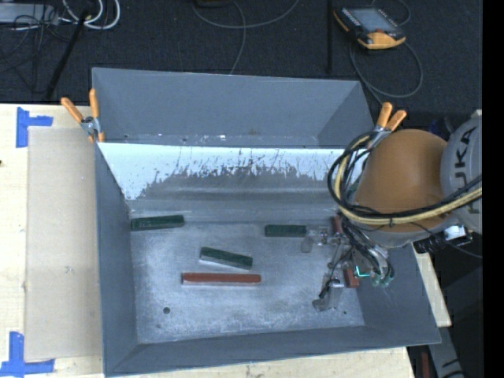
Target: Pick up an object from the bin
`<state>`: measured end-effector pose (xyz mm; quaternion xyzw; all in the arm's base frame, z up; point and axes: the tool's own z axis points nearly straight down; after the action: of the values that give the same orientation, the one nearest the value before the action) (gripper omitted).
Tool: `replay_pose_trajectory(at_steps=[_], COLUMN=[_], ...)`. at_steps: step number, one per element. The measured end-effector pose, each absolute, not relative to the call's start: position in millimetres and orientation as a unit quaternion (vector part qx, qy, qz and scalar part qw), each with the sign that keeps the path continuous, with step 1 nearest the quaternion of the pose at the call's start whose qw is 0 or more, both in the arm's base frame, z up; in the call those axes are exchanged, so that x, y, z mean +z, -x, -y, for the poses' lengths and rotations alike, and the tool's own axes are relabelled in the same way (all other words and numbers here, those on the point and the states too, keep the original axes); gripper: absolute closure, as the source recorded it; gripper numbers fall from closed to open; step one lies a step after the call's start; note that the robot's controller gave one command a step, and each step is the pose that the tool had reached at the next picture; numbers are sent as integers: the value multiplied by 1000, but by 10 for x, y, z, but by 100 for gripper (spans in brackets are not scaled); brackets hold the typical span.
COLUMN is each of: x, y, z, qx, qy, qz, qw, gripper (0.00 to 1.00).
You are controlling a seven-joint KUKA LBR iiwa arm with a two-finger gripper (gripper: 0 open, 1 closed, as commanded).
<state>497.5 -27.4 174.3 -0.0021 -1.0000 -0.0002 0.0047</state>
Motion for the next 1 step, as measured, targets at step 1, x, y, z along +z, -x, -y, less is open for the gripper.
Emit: replay_pose_trajectory(at_steps=[1], x=[1099], y=[-5438], z=[-364], qx=[-2], qy=[-1], qz=[1000], qw=[1], gripper=[0])
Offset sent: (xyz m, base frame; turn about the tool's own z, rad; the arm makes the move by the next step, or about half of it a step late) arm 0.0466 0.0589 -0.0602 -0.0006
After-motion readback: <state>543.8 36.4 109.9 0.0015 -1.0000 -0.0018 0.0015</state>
